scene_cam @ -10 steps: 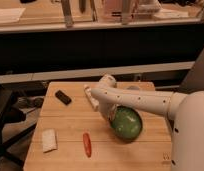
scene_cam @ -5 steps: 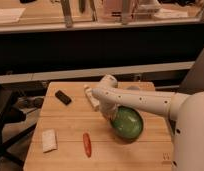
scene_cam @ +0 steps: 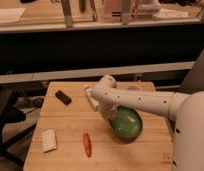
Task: Drag the ceramic bowl in a circle
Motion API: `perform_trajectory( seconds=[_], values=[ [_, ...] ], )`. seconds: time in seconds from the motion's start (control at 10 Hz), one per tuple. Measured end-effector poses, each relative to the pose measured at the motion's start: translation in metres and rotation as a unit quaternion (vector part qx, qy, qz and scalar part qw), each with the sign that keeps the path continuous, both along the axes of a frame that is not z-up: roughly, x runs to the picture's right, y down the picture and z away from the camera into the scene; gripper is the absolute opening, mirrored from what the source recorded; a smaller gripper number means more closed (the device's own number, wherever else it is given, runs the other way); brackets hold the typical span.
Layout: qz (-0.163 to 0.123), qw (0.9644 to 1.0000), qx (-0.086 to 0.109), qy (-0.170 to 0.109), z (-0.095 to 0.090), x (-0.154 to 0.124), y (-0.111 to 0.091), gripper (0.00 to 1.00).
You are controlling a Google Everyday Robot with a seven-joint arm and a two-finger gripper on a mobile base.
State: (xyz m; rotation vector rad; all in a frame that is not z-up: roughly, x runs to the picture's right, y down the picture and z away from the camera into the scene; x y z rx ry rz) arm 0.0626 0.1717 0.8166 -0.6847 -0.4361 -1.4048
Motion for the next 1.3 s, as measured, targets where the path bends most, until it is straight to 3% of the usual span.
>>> perform_trajectory(
  seconds=[1.3],
  values=[
    [-0.005,1.0,0.005,-0.004,-0.001,0.0024,-0.0001,0.0]
  ],
)
